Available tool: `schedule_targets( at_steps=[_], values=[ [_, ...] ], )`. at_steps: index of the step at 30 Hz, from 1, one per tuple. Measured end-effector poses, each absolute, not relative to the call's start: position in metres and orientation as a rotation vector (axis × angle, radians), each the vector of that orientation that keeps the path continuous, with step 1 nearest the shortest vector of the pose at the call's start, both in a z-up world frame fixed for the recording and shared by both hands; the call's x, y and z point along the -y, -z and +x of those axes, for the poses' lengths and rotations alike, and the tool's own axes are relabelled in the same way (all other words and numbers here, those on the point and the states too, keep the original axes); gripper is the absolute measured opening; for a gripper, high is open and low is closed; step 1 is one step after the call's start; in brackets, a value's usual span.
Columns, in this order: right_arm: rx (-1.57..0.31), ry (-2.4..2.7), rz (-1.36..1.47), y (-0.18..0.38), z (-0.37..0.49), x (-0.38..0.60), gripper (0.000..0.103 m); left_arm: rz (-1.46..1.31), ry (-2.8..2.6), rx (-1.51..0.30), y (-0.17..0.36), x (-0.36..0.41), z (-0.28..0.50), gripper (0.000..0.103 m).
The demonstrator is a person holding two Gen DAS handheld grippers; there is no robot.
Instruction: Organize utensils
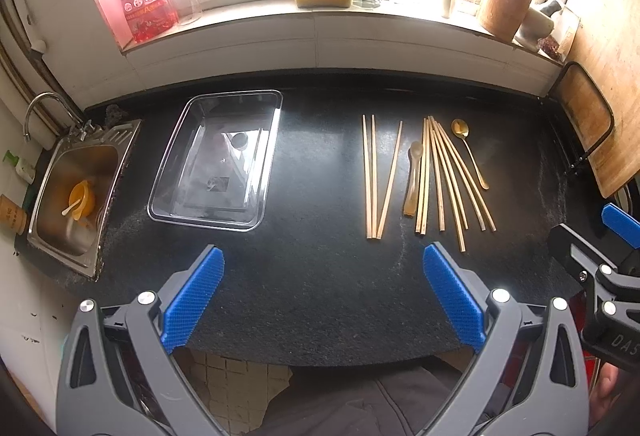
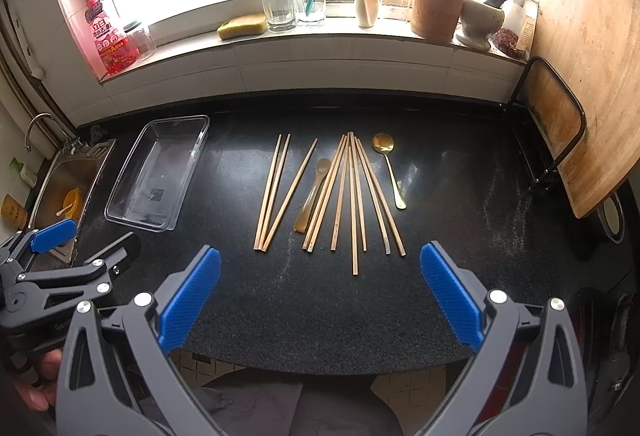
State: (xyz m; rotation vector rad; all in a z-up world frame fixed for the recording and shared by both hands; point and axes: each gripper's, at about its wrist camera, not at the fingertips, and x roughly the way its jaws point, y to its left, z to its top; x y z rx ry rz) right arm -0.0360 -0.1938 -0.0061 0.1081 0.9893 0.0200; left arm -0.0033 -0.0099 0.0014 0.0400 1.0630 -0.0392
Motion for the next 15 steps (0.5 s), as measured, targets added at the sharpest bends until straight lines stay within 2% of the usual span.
schedule_targets(
  at_steps=[15],
  values=[
    [-0.997, -0.024, 0.109, 0.0061, -0.0269, 0.1961, 0.097, 0.103, 0.014, -1.089, 0.0040, 0.0169, 0.0050, 0.097]
  ],
)
